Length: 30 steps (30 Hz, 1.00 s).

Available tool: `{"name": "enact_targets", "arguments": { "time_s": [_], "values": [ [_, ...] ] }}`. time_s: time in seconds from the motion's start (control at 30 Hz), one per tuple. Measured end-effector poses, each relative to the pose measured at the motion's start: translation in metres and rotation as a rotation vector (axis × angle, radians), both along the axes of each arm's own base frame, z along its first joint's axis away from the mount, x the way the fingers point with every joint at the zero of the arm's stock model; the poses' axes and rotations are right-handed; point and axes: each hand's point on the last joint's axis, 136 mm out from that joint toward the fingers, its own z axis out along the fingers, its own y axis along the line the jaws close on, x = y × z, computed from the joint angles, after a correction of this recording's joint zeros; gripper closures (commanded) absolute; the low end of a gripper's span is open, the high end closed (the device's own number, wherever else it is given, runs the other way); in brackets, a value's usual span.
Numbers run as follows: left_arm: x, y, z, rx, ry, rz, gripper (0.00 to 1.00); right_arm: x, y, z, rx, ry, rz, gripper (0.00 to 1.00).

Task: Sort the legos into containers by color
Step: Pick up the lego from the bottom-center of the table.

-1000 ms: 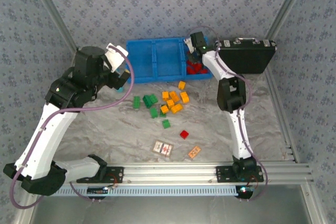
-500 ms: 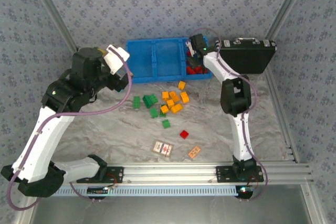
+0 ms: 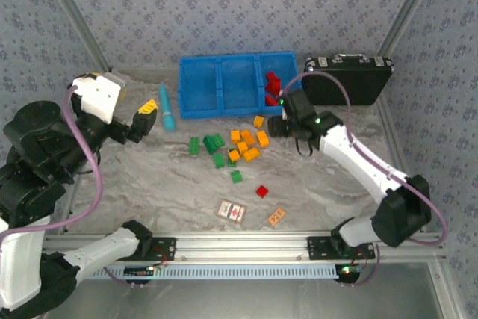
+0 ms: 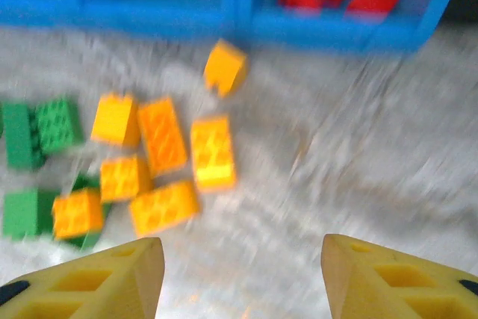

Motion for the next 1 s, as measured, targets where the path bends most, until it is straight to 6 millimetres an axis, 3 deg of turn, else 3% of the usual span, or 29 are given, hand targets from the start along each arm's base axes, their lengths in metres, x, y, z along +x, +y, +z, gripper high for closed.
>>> {"name": "enact_targets", "arguments": {
  "time_s": [0.2, 0.3, 0.43, 0.57, 0.8, 1.0],
  "values": [
    [-0.007, -0.003, -0.001, -0.034, 0.011, -0.030, 0.00, -0.095, 0.032, -0.046, 0.038, 0.150, -0.016, 0.41],
    [-0.011, -0.002, -0.005, -0.045, 0.019, -0.038, 0.00, -0.127, 0.038, -0.063, 0.076, 0.191, -0.073, 0.42],
    [-0.015, -0.002, -0.007, -0.052, 0.022, -0.053, 0.00, -0.154, 0.036, -0.097, 0.128, 0.234, -0.212, 0.43],
    [-0.019, -0.001, -0.007, -0.064, 0.019, -0.059, 0.00, -0.164, 0.035, -0.111, 0.197, 0.242, -0.351, 0.44],
    [-0.029, 0.004, -0.007, -0.072, 0.002, -0.065, 0.00, -0.151, 0.044, -0.111, 0.349, 0.243, -0.525, 0.42],
    [-0.034, 0.008, -0.008, -0.058, -0.018, -0.065, 0.00, -0.144, 0.039, -0.132, 0.384, 0.289, -0.641, 0.41]
  ]
}}
